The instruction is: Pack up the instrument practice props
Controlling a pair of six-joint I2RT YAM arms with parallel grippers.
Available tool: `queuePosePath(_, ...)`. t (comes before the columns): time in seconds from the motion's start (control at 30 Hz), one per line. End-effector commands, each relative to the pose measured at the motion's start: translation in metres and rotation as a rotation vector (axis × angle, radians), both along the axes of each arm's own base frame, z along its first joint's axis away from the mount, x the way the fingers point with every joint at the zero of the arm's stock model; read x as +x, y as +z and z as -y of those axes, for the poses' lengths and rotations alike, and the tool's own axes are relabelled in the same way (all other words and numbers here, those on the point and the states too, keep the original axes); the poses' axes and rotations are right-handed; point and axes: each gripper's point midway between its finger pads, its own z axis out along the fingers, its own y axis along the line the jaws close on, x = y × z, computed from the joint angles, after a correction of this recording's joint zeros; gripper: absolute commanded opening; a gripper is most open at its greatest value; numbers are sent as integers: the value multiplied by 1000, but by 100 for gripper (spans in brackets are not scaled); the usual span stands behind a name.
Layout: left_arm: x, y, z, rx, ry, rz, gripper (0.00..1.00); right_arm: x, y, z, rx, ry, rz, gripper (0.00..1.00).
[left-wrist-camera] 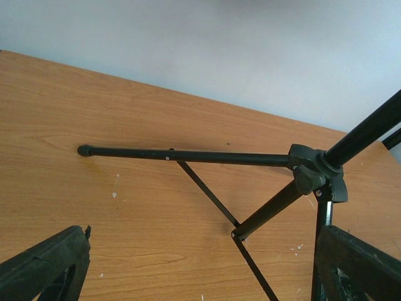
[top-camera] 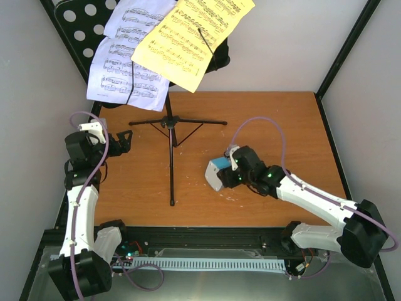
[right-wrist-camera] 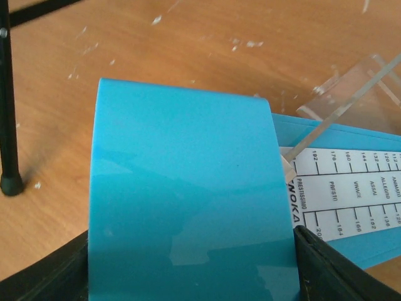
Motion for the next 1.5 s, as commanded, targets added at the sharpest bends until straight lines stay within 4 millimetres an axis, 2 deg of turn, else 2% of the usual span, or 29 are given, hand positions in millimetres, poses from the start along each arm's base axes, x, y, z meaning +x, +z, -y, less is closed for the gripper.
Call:
queuePosePath(0.0, 2, 12, -1, 24, -5, 38, 99, -3, 14, -19, 37, -2, 70, 41)
queuePosePath(0.2, 3, 9, -5, 30, 14, 26, 99, -25, -1, -43, -13, 53, 56, 41)
queuePosePath(0.5, 2, 8, -4, 27, 14, 22, 99, -58, -16, -85, 32, 85, 16, 41)
queuePosePath(0.67, 4, 5, -11, 43, 46, 10, 99, -66, -24, -108, 52, 105, -3, 42)
queuePosePath(0.77, 3, 4, -12, 43, 53, 2, 100, -66, -34, -112, 8, 117, 16, 46)
queuePosePath(0.87, 4, 2, -13, 40, 59, -5, 100, -69, -38, -112, 10, 133, 9, 63)
queuePosePath(0.97, 5, 0, -14, 34, 68, -15, 99, -72, -27, -112, 51, 149, 24, 80)
queuePosePath(1.17, 7, -7, -21, 28, 111, -50, 99, -80, 20, -109, 154, 216, 85, 100)
queuePosePath(1.3, 7, -10, -17, 10, 91, -61, 99, -78, 47, -94, 184, 190, 145, 100)
queuePosePath(1.4, 3, -11, 6, -46, 1, -75, 100, -60, 65, -70, 174, 108, 172, 100)
queuePosePath(1.47, -4, -11, 26, -91, -63, -86, 99, -45, 69, -53, 200, 57, 147, 100)
